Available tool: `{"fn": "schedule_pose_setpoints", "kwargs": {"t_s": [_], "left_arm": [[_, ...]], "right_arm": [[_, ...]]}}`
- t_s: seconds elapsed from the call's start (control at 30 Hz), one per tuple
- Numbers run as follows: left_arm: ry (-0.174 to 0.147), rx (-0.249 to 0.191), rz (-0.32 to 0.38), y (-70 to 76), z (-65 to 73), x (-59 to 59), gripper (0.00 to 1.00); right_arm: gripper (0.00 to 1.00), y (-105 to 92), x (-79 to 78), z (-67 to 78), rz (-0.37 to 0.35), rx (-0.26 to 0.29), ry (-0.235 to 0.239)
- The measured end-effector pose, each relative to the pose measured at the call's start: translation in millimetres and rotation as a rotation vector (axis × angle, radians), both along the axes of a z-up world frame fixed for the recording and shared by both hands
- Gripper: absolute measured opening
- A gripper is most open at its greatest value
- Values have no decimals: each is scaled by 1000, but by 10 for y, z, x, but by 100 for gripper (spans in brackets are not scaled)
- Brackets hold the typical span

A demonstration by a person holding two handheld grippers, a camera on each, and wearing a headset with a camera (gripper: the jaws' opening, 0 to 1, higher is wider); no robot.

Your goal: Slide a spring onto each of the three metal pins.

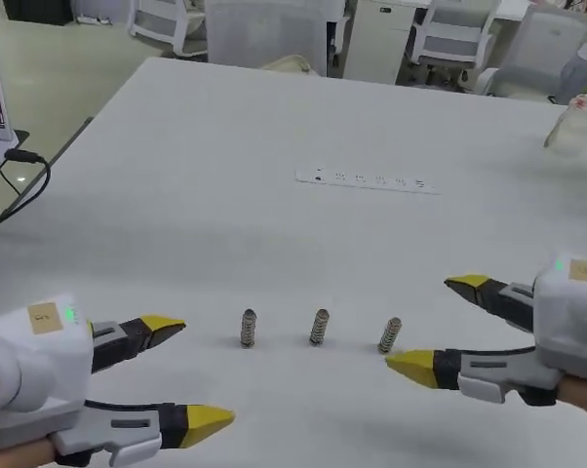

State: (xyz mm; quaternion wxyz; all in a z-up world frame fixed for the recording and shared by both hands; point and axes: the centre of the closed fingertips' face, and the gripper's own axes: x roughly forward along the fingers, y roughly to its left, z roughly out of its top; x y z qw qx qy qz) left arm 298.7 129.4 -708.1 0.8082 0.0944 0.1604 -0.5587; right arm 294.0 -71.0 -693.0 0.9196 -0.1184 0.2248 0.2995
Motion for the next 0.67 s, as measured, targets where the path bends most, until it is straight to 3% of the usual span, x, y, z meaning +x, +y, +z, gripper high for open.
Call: {"fn": "schedule_pose_setpoints", "kwargs": {"t_s": [0.27, 0.67], "left_arm": [[1, -2, -3, 12, 2, -29, 63], [18, -8, 9, 53, -61, -77, 63]], "right_arm": [[80, -72, -205, -210, -19, 49, 20], [82, -109, -426, -571, -53, 38, 77]]}}
